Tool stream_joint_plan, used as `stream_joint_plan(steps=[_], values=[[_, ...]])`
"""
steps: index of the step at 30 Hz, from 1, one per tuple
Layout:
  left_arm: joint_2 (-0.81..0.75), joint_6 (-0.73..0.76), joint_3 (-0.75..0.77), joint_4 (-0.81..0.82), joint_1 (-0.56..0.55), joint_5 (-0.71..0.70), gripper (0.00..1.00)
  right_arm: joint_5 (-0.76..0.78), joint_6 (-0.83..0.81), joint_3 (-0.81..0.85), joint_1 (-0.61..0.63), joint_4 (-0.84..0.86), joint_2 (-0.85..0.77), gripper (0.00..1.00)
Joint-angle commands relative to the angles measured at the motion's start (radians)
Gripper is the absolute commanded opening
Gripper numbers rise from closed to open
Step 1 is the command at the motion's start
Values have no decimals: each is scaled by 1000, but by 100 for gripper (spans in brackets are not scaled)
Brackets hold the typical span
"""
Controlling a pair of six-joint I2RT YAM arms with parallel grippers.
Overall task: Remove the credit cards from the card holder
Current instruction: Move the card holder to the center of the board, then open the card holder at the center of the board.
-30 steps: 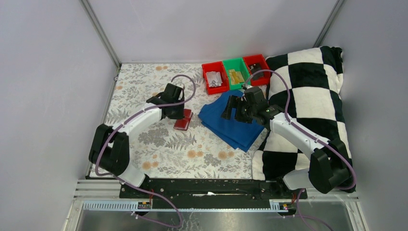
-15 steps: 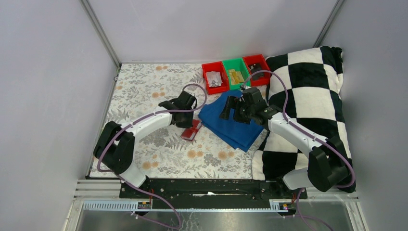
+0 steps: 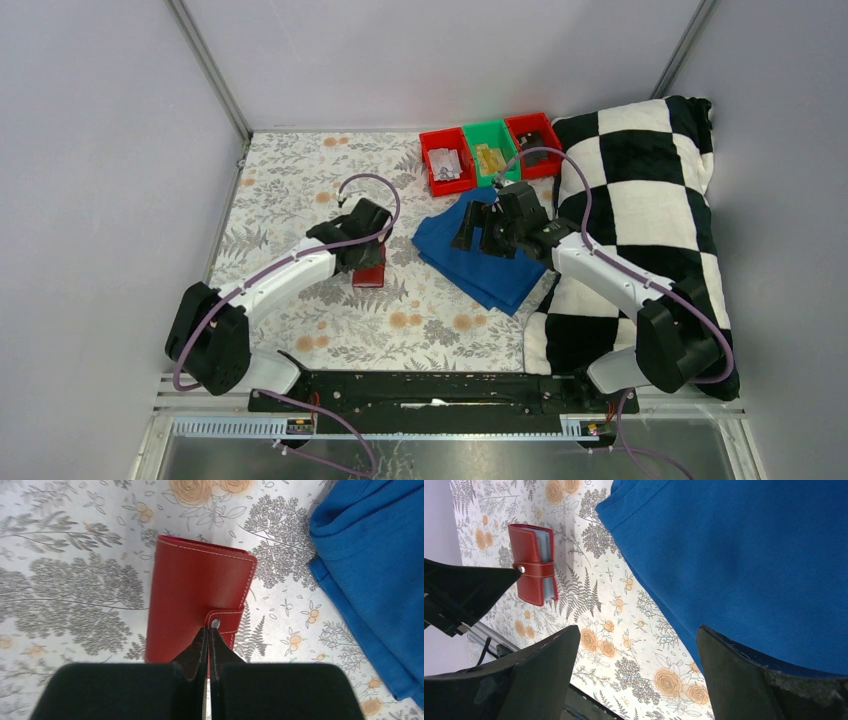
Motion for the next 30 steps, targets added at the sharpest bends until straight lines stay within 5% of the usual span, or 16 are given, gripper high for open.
stream_joint_plan(steps=[1,2,4,9,17,30], values=[[-6,-76,-37,174,-8,121,14,-20,1,56,30,22,25,94],[-3,-72,-34,194,-8,161,40,-18,0,57,34,19,25,93],[-1,-63,-15,195,-6,189,47,-10,-4,55,40,17,21,93],[-63,-46,-29,206,84,236,42,60,-20,64,90,6,15,92],[-16,-17,-105,224,375,474,36,314,-84,209,351,-13,147,89],[130,-3,-125,236,409,575,33,444,-171,423,525,89,472,63]])
